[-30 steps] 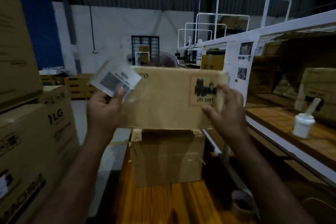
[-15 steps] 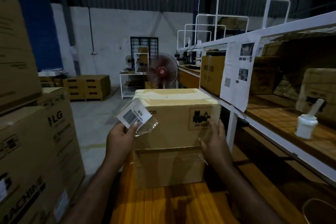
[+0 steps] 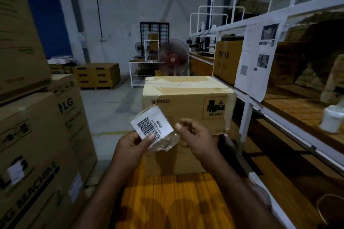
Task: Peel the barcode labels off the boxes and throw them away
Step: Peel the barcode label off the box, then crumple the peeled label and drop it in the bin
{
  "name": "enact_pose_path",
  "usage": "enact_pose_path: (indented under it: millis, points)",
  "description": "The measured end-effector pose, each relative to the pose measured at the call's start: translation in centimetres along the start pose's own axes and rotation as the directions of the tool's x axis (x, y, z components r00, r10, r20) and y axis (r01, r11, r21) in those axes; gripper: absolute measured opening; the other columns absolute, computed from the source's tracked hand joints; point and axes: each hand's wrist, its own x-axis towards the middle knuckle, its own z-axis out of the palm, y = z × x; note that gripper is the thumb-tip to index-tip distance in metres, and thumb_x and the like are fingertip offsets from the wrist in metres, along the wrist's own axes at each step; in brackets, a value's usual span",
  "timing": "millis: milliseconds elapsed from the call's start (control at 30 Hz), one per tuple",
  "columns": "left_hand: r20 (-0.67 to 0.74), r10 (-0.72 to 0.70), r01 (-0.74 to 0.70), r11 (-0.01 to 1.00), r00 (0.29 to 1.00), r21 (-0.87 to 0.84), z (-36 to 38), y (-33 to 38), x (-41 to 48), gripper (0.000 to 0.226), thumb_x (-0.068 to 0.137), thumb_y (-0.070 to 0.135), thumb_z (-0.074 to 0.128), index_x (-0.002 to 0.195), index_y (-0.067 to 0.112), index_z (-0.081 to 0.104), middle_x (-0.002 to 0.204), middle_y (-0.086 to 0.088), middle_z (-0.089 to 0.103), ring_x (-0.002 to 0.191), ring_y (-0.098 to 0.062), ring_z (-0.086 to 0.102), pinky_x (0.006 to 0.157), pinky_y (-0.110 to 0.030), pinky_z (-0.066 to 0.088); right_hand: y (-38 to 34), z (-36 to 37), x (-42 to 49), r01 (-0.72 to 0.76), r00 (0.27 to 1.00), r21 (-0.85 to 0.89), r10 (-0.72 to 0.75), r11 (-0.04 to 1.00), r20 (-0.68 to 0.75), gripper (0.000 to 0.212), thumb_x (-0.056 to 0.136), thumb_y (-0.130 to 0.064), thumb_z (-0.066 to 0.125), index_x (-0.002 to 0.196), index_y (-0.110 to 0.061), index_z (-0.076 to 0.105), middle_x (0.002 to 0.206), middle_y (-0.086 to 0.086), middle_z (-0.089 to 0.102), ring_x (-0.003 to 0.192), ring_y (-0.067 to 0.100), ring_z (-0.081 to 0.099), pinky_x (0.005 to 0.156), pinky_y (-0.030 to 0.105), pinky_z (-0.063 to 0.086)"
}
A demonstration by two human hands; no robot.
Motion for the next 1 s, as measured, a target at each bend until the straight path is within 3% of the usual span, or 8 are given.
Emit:
enact_pose_path:
  millis: [133,267,400,500,567,667,900,1000]
  points:
    - [0.034,-0.053,0.051,0.997,0.998,0.052,-1.2,-0.3,-1.3,0.014,0.089,0.019,0.067,0.101,0.024,0.073,0.098,0.009,0.078,0.093,-0.007,0.073,0.078,-0.024,0.057,-0.9,2.2,-0.3,0.006,0.990,0.120,-0.023,0.993,0.137,0.018,0.093,-0.017,0.066,0.109,-0.010,0.068,0.100,0.010,0.074,0.091,0.023,0.073,0.078,0.039,0.061]
    - [-0.064,-0.114,0.121,0.987,0.991,0.110,-2.3,-0.4,-2.9,0.007,0.089,0.018,0.068,0.084,0.016,0.072,0.075,0.012,0.076,0.067,0.004,0.069,0.052,-0.010,0.048,-0.1,4.0,-0.7,-0.007,0.979,0.134,-0.021,0.991,0.203,0.012,0.094,-0.014,0.064,0.101,-0.006,0.070,0.094,0.009,0.076,0.083,0.023,0.074,0.070,0.038,0.062]
    - [-0.242,-0.246,0.266,0.963,0.939,0.052,-3.9,-1.2,-5.1,0.039,0.077,0.036,0.076,0.071,-0.002,0.069,0.059,-0.009,0.067,0.050,-0.014,0.057,0.049,-0.025,0.043,1.3,6.2,-0.9,0.011,0.970,0.128,-0.042,0.992,0.239,0.009,0.092,-0.012,0.066,0.096,-0.006,0.071,0.092,0.011,0.075,0.085,0.027,0.074,0.073,0.048,0.061]
    - [-0.360,-0.282,0.267,0.959,0.889,-0.091,-4.4,-1.3,-8.2,0.014,0.084,0.019,0.073,0.082,0.006,0.068,0.070,-0.006,0.074,0.059,-0.016,0.068,0.051,-0.025,0.050,2.6,8.5,-1.7,0.033,0.929,0.102,-0.068,0.994,0.363,0.007,0.091,-0.011,0.067,0.095,-0.008,0.072,0.090,0.009,0.076,0.083,0.025,0.073,0.070,0.045,0.061]
    - [-0.495,-0.286,0.224,0.957,0.820,-0.183,-4.6,-1.2,-10.7,0.010,0.089,-0.001,0.064,0.097,0.005,0.064,0.079,-0.005,0.075,0.065,-0.011,0.073,0.050,-0.020,0.054,3.4,10.0,-2.7,0.051,0.873,0.062,-0.075,0.997,0.481,0.007,0.091,-0.010,0.067,0.095,-0.009,0.072,0.089,0.007,0.076,0.081,0.020,0.073,0.066,0.036,0.060]
    - [-0.681,-0.201,0.214,0.975,0.704,-0.067,-6.0,-1.9,-15.3,0.020,0.087,-0.004,0.067,0.103,0.006,0.063,0.091,-0.009,0.070,0.073,-0.014,0.070,0.055,-0.019,0.055,4.7,12.2,-5.2,0.097,0.758,0.002,-0.075,0.995,0.648,0.007,0.091,-0.012,0.068,0.091,-0.016,0.073,0.086,0.004,0.075,0.080,0.016,0.072,0.070,0.037,0.060]
    - [-0.851,-0.177,0.398,0.917,0.494,0.040,-8.6,-3.3,-28.1,0.015,0.081,0.000,0.075,0.081,0.013,0.068,0.073,-0.004,0.063,0.064,-0.006,0.057,0.058,-0.012,0.046,7.1,17.3,-13.3,0.080,0.437,-0.020,-0.017,0.997,0.899,0.008,0.085,-0.013,0.071,0.091,-0.018,0.075,0.086,0.003,0.076,0.083,0.020,0.073,0.078,0.043,0.060]
    - [-0.908,-0.207,0.448,0.894,0.364,-0.024,-9.7,-3.6,-32.9,0.014,0.081,-0.002,0.075,0.080,0.009,0.066,0.073,-0.008,0.064,0.063,-0.011,0.055,0.056,-0.016,0.045,7.6,19.1,-16.8,0.045,0.307,-0.064,0.047,0.997,0.950,0.013,0.084,-0.010,0.073,0.075,-0.018,0.070,0.070,0.002,0.070,0.063,0.016,0.064,0.065,0.033,0.054]
